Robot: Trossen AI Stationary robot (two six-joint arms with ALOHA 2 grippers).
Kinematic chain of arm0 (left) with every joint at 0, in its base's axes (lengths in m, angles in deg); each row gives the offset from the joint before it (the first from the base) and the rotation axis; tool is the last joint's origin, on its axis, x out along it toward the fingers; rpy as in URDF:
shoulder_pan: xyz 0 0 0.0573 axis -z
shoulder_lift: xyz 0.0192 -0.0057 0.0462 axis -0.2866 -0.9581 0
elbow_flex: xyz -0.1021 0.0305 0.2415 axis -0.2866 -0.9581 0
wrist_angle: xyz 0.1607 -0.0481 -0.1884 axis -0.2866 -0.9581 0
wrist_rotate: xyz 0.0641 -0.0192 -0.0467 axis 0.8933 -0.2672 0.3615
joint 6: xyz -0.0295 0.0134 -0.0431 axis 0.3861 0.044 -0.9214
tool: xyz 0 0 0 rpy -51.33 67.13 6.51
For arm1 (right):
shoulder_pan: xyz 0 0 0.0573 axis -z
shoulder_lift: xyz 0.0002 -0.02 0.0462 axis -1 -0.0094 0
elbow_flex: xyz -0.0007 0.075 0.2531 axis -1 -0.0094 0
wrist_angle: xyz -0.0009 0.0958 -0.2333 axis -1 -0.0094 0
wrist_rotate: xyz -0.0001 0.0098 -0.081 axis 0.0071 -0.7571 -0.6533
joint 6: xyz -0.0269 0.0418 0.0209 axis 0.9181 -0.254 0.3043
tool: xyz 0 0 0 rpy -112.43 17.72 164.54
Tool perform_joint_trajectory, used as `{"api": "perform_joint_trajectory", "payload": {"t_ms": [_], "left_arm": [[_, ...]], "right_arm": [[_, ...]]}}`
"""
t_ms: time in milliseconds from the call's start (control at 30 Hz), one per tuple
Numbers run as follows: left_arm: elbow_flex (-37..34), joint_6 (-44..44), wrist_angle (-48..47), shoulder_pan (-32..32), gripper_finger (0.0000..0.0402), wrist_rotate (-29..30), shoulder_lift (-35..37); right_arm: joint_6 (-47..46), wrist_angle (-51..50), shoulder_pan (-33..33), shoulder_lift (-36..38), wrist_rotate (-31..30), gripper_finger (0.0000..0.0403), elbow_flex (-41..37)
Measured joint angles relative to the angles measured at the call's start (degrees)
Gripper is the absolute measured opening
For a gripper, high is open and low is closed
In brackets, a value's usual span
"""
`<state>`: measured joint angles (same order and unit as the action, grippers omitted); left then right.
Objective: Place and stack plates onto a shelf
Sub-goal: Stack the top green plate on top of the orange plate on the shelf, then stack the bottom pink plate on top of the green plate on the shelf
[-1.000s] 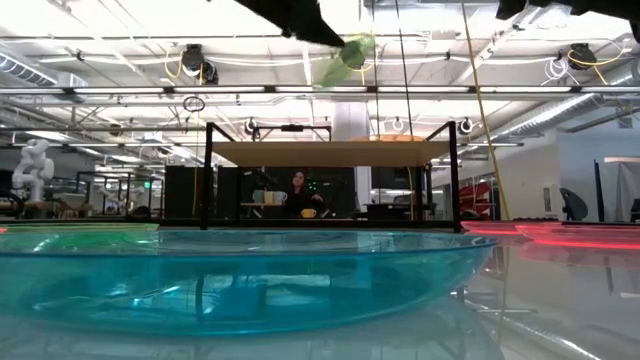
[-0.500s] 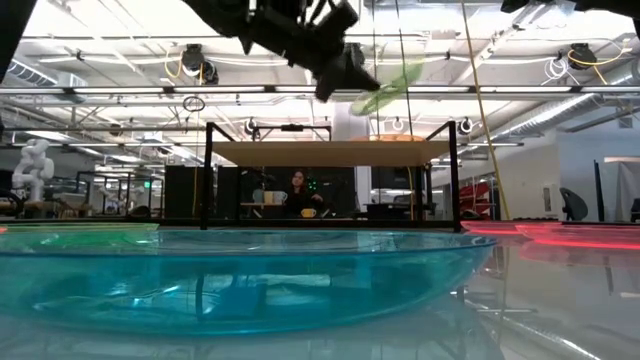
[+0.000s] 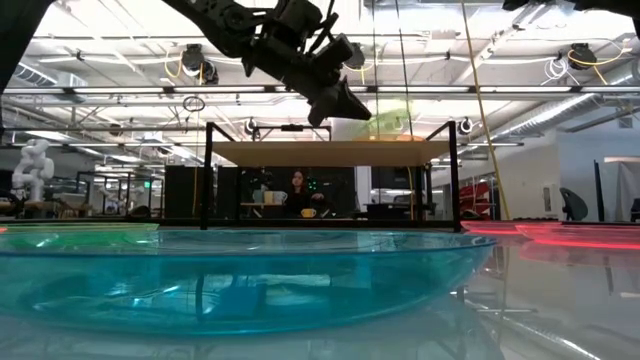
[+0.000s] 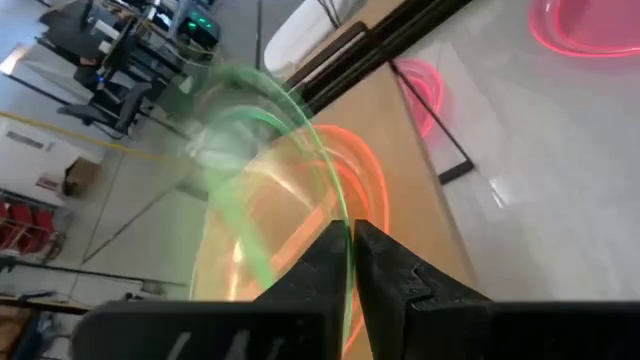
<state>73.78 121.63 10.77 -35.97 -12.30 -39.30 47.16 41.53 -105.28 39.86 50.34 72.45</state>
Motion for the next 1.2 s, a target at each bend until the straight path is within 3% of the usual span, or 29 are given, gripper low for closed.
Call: {"api": "perform_joint_trajectory", "payload": {"t_ms": [300,433,833,1000,1200], "left_arm": [[0.0,-0.9,0.1,0.0,0.0079,0.5,0.0],[0.0,-1.4,0.1,0.1,0.01,3.4,0.0],[0.0,-6.3,0.2,0.5,0.0203,6.3,0.1],[-0.1,-9.1,-0.4,1.8,0.0213,11.5,2.0],[0.0,-13.2,-1.0,4.2,0.0214,11.8,10.7]], "right_arm": [[0.4,-0.2,0.0,0.0,-0.8,0.0137,0.0],[0.4,-0.2,0.0,0.0,-0.8,0.0137,0.0],[0.4,-0.5,0.0,0.0,-0.8,0.0137,0.0],[0.4,-1.8,0.0,0.0,-1.3,0.0137,0.0],[0.1,-4.5,0.0,0.0,-7.0,0.0137,0.0]]}}
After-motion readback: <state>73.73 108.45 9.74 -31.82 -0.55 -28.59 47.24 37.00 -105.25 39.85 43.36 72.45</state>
